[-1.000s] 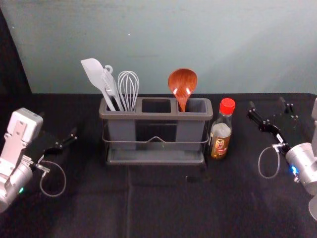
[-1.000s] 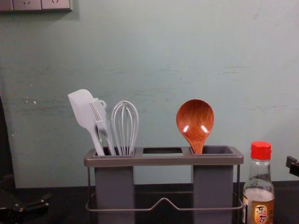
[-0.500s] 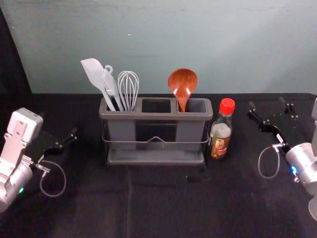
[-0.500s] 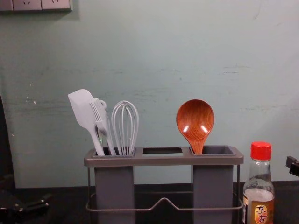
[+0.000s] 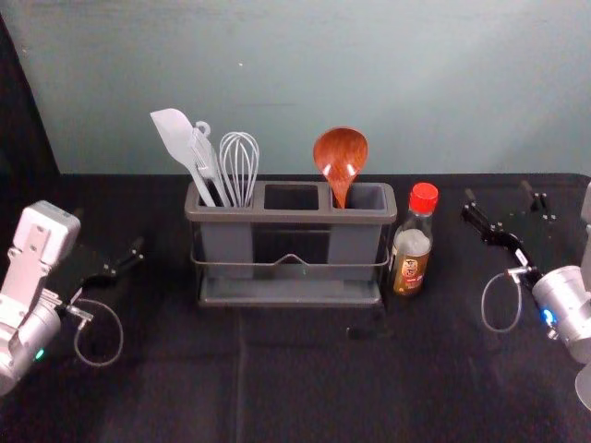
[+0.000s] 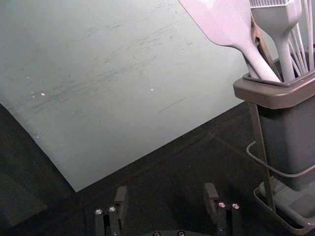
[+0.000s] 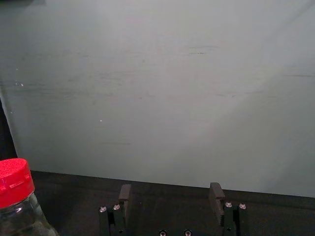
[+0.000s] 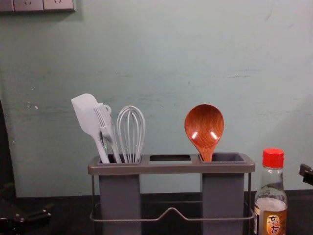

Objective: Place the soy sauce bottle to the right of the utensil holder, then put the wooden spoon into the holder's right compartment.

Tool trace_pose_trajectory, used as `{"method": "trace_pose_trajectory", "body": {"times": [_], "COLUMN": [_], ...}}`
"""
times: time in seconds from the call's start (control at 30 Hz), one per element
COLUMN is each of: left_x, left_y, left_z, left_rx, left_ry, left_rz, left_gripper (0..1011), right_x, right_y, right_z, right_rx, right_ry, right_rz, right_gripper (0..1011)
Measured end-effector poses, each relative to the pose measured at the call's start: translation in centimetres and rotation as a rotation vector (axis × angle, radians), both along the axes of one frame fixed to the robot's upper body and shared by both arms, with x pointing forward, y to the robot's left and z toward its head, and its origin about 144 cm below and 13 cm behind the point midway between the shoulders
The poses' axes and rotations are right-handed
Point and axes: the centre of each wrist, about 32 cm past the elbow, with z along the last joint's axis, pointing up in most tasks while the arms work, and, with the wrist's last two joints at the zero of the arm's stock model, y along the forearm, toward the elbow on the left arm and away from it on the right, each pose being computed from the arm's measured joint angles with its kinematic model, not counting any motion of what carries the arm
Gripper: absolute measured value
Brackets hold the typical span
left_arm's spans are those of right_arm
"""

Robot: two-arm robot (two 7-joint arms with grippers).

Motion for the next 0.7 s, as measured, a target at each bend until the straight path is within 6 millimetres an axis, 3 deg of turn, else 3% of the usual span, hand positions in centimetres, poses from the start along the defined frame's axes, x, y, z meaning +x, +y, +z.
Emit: {"method": "trace_pose_trajectory", "body": {"times": [0.7], "left_x": [0.00], "left_y": [0.00], "left_z": [0.00], "left_rx": [0.000], "left_ry": [0.000], "left_rz": [0.000], "left_gripper": [1011], "right_x": [0.00], "right_y": [0.00], "right_z": [0.00], "right_rx": [0.000], "right_ry": [0.000], "right_rz": [0.000], "right_gripper": [1003]}}
